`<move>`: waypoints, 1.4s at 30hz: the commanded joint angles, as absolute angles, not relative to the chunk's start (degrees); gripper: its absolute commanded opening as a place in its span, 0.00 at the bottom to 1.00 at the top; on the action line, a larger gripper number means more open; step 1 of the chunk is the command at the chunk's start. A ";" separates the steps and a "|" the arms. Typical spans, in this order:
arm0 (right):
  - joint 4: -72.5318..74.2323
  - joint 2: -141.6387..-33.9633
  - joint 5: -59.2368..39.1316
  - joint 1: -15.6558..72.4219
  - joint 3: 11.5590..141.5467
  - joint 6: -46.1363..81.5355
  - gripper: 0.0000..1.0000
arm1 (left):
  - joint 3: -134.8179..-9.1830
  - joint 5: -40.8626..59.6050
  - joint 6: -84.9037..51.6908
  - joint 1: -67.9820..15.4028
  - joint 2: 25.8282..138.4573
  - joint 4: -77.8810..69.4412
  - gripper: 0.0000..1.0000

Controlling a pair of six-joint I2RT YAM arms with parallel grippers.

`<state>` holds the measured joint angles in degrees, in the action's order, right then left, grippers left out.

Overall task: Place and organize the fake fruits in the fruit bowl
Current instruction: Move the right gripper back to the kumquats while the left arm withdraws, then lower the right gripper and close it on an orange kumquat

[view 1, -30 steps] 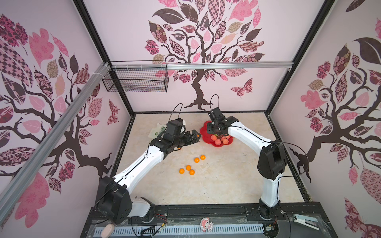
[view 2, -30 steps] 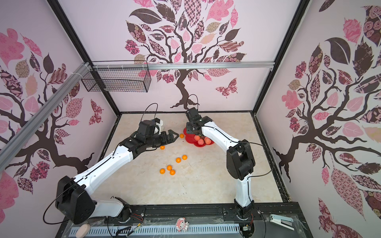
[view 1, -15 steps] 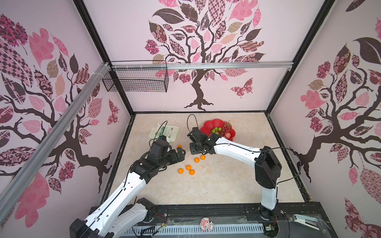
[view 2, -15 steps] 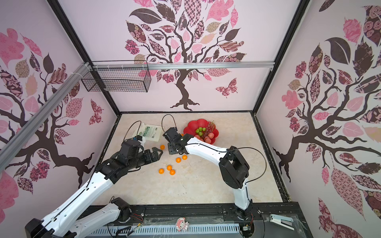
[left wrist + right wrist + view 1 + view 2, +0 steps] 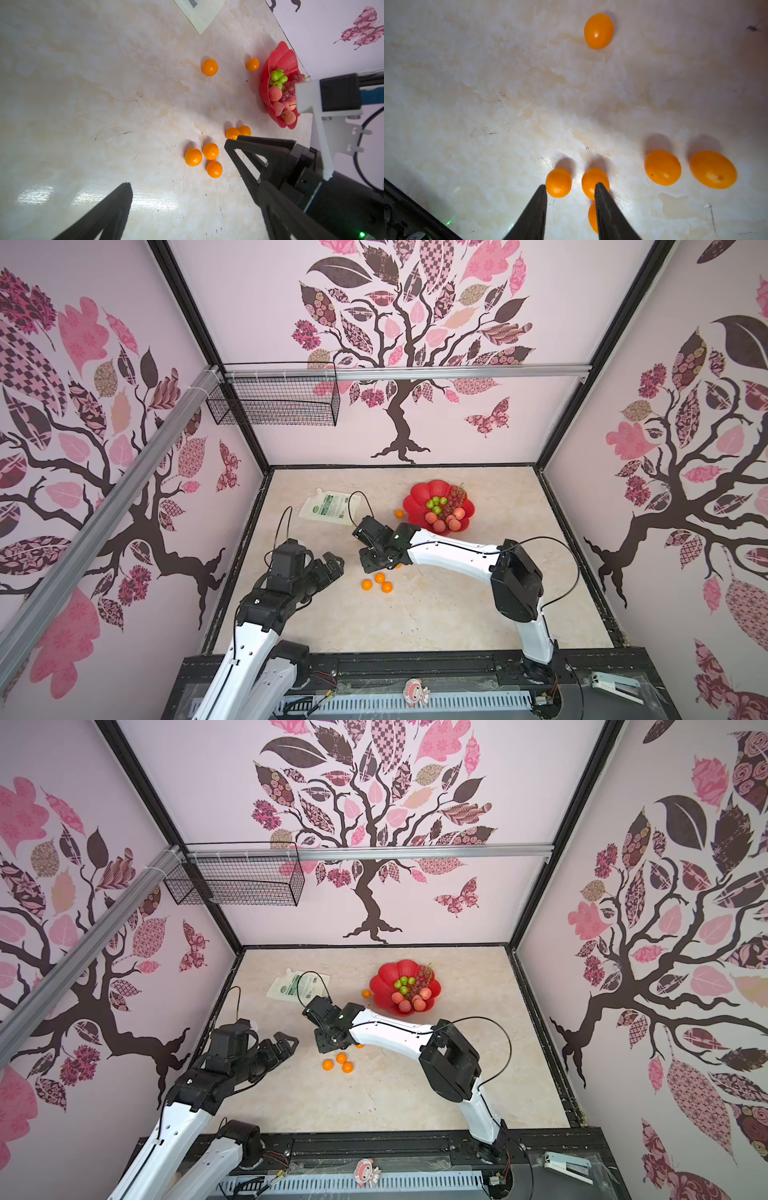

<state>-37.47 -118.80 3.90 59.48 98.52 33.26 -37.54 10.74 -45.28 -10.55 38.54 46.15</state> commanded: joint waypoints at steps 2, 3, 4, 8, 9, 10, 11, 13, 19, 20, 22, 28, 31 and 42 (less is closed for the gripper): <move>-41.29 -122.94 1.50 61.32 102.42 33.67 0.43 | -35.35 17.94 -45.49 -5.79 37.88 45.34 0.98; -41.77 -123.63 0.93 61.56 103.13 33.69 0.43 | -35.25 18.84 -45.21 -4.46 37.81 45.33 0.98; -42.21 -124.35 0.63 61.84 103.78 33.62 0.43 | -35.09 19.88 -45.01 -3.24 37.87 45.31 0.98; -43.53 -126.43 0.44 62.54 105.66 33.26 0.43 | -35.24 21.39 -44.74 -0.86 38.11 45.17 0.98; -44.04 -127.06 0.26 62.49 106.14 33.30 0.44 | -35.17 21.59 -44.74 -0.44 38.14 45.08 0.98; -44.56 -127.56 0.26 62.56 106.56 33.20 0.44 | -35.06 21.78 -44.82 -0.11 38.18 45.00 0.98; -44.92 -127.97 0.32 62.58 106.96 33.08 0.44 | -34.93 21.88 -45.02 0.14 38.27 45.00 0.98; -45.55 -128.76 0.35 62.58 107.67 32.94 0.44 | -34.56 22.30 -45.26 0.71 38.53 44.87 0.98; -47.52 -130.99 0.26 62.60 109.86 32.57 0.44 | -34.56 22.68 -45.09 1.33 38.84 44.52 0.98; -47.67 -131.24 0.25 62.58 110.05 32.58 0.44 | -34.54 22.76 -45.09 1.48 38.87 44.43 0.98; -48.16 -131.71 0.65 62.58 110.40 32.68 0.45 | -34.50 22.75 -45.07 1.57 38.87 44.37 0.98; -48.93 -132.95 1.37 62.62 111.24 32.81 0.45 | -34.45 23.10 -44.91 1.60 39.01 44.16 0.98; -49.78 -133.94 1.47 62.63 112.33 32.96 0.45 | -34.45 23.28 -44.82 1.76 38.93 44.02 0.98; -52.86 -136.48 1.49 62.58 115.78 32.84 0.46 | -34.40 23.55 -44.74 1.73 38.94 43.84 0.98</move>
<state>-50.02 -134.19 0.62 62.57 113.45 32.99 -35.81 23.22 -45.21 1.48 39.16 45.10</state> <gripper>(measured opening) 0.456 0.983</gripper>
